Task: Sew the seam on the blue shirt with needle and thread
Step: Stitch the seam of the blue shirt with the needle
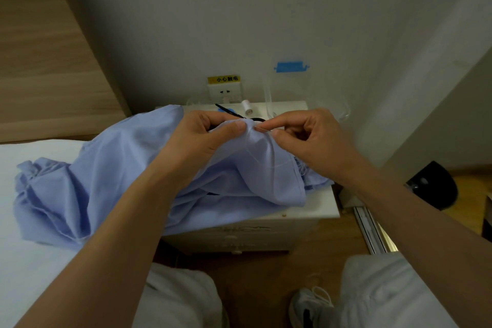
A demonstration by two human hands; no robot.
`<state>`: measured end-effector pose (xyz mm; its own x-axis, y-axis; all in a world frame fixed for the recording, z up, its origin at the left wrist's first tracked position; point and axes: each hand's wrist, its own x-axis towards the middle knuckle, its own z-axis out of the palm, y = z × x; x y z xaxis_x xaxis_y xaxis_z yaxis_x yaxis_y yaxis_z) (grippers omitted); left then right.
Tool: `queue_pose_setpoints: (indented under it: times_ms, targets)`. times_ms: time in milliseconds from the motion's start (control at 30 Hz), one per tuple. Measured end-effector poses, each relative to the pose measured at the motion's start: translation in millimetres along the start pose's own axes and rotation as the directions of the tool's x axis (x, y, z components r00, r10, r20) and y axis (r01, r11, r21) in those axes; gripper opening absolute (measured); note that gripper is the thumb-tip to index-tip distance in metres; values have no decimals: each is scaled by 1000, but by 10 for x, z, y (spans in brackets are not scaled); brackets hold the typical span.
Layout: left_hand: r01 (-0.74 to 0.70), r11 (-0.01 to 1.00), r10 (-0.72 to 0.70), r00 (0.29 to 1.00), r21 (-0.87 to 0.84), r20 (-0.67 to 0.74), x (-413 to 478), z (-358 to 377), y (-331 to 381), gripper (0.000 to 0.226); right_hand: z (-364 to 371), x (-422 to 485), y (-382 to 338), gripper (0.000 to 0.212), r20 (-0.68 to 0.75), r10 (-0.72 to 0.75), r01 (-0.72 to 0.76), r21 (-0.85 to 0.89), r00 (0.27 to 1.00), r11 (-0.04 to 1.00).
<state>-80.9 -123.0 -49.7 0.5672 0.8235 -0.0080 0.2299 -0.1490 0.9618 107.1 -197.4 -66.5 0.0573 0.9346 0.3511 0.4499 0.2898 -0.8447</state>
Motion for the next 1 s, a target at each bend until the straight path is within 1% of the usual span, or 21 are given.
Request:
queue_pose_setpoints:
  times_ms: [233,333,400,467,533,600,667,733,833,933,1000]
  targets:
    - [-6,1000,6,1000,26,0,2,-6,-9,18,-15,5,-16,24,33,4,-3,-19,999,1000]
    - [-43,996,42,999,76,7,-12,-1,-2,17,-27,2,-39,25,54,27,-25,-43,998,999]
    - [-67,993,66,998,102,13,-20,-5,-8,17,-33,11,-45,33,91,101,-97,-47,991,994]
    - [-73,991,70,997,110,29,-21,-14,-18,17,-38,29,-47,45,165,205,-202,-32,965,979]
    - [-80,988,75,996,128,43,-18,-21,-29,16,-35,41,-54,41,251,265,-272,-7,931,962]
    - [-90,981,83,996,175,44,-16,-22,-35,15,-29,40,-61,30,295,286,-301,7,912,954]
    - [-98,971,95,995,220,26,-11,-16,-45,14,-20,34,-58,24,287,292,-311,21,912,950]
    - [-109,961,116,993,256,-13,1,-6,-58,12,-13,33,-51,25,256,287,-305,32,923,952]
    - [-121,945,145,988,304,-55,12,20,-77,12,16,36,-29,24,217,268,-275,0,939,962]
    - [-143,930,164,986,338,-33,16,32,-90,13,56,27,-13,23,201,254,-251,-45,946,967]
    - [-136,933,155,988,334,-30,26,18,-88,9,60,32,-6,23,196,259,-256,-40,946,966]
